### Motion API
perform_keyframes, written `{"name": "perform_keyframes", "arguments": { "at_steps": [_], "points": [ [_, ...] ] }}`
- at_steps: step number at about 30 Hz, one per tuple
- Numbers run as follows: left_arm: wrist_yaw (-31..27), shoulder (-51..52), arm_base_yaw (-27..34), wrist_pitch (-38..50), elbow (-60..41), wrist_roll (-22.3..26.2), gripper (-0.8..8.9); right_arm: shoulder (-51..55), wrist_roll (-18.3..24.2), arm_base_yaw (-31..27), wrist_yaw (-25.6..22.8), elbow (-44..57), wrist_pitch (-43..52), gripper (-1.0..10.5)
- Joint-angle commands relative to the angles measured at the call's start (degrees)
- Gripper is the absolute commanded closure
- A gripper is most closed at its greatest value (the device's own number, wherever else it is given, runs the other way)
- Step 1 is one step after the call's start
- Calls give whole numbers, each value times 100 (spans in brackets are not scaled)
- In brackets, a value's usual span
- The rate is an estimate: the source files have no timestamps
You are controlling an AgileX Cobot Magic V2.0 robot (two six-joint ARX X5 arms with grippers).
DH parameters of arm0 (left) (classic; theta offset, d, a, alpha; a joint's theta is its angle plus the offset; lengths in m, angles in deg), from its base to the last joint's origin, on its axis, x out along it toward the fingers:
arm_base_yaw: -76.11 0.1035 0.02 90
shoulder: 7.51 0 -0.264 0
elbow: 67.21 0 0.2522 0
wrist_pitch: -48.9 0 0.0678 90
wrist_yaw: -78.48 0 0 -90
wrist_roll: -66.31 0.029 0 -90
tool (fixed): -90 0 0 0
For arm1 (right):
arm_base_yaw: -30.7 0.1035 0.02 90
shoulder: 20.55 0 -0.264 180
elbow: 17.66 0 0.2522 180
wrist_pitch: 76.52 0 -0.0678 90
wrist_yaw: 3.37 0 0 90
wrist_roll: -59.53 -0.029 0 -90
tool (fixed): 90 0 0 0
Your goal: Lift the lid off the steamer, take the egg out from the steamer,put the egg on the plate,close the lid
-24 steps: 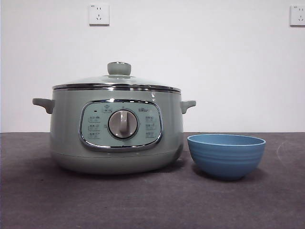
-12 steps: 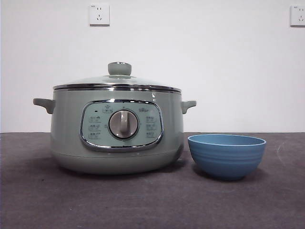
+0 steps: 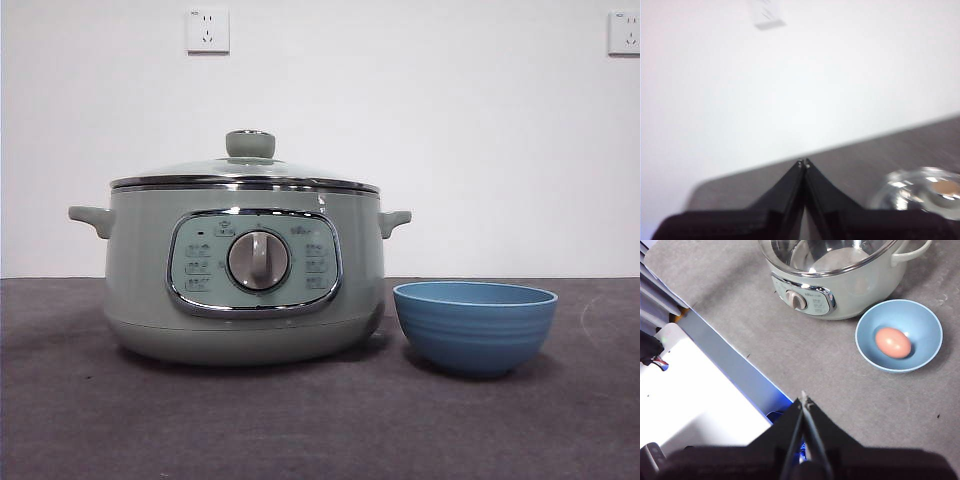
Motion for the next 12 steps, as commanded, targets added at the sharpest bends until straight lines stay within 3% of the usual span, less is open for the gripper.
{"name": "perform_keyframes", "arguments": {
  "at_steps": [1, 12],
  "points": [
    [50, 540, 278, 551, -1008, 28, 817, 0, -15, 4, -2, 4, 17, 946],
    [74, 1821, 531, 1167, -3635, -433, 817, 0, -17, 4, -2, 4, 20, 946]
  ]
}}
